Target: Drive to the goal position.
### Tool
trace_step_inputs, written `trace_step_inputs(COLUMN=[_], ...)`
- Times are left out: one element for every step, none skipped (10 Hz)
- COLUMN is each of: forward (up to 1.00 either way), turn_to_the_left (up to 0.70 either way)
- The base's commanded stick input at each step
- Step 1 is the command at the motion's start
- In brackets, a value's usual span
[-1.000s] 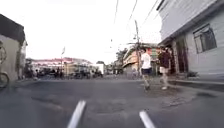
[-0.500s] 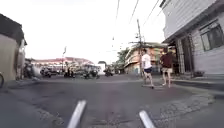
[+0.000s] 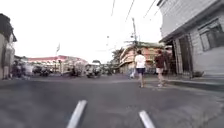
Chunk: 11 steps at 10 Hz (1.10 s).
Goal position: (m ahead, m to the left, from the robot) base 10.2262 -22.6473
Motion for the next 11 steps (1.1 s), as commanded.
trace_step_inputs(forward=[1.00,1.00,1.00,0.73,0.32,0.00,0.00,0.00,0.21,0.63,1.00], turn_to_the_left=[-0.40,-0.40,-0.40,-0.56,-0.81,-1.00,-0.61,0.00,0.00,0.00,0.00])
